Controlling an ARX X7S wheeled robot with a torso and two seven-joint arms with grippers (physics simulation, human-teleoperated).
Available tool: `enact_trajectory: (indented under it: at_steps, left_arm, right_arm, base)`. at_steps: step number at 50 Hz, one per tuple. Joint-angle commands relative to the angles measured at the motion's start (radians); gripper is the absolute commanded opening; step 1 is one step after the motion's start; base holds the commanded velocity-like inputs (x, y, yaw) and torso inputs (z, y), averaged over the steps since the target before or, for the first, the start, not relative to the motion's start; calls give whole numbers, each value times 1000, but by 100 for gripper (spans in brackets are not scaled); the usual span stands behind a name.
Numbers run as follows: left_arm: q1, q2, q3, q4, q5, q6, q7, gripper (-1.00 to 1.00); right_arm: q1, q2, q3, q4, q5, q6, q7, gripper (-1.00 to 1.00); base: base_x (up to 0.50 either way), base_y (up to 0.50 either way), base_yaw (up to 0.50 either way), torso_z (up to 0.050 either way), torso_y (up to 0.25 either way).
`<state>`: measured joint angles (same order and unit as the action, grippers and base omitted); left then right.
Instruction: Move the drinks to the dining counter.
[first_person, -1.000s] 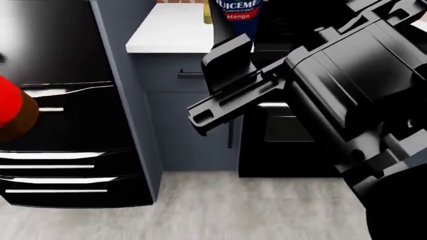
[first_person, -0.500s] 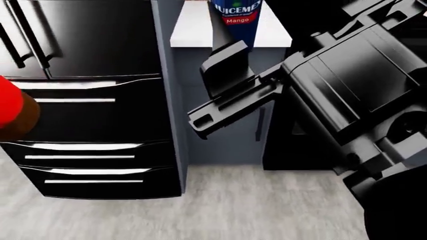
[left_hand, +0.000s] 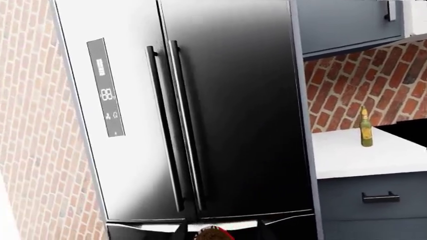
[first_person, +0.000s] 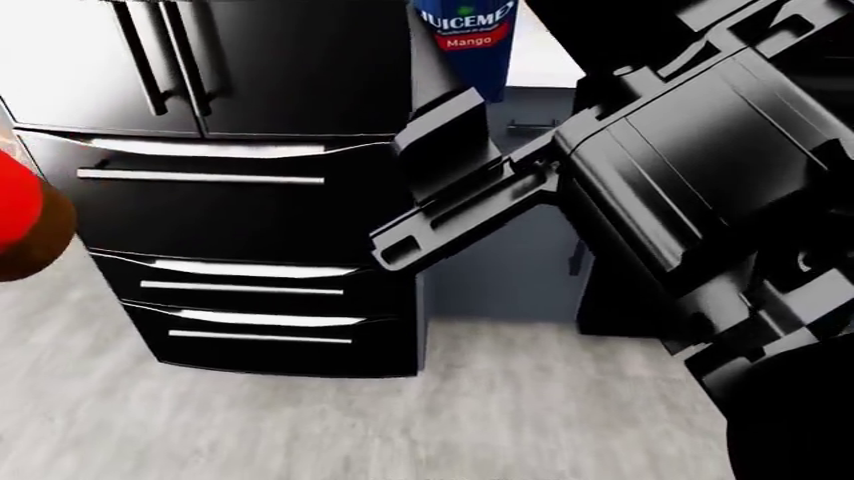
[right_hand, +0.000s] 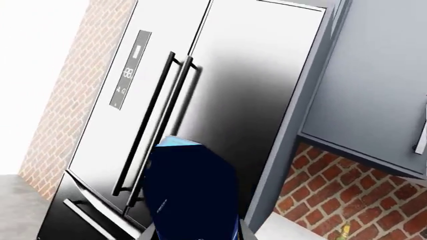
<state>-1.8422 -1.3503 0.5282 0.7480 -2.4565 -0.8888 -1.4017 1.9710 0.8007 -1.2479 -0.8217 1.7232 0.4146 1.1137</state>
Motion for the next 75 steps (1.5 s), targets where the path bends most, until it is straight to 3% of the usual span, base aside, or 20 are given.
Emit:
enact_trajectory:
  at_steps: [1, 75]
  left_arm:
    - [-20, -1, -1, -7, -1, -1, -2, -100]
    - [-14, -4, 8, 2, 10, 10, 3, -100]
  right_arm:
    - [5, 3, 10, 1, -11, 20, 1, -100]
    - [-22, -2, 29, -9, -11, 38, -17, -100]
  base:
    - [-156, -11, 500, 0, 0]
    - [-151, -47, 500, 0, 0]
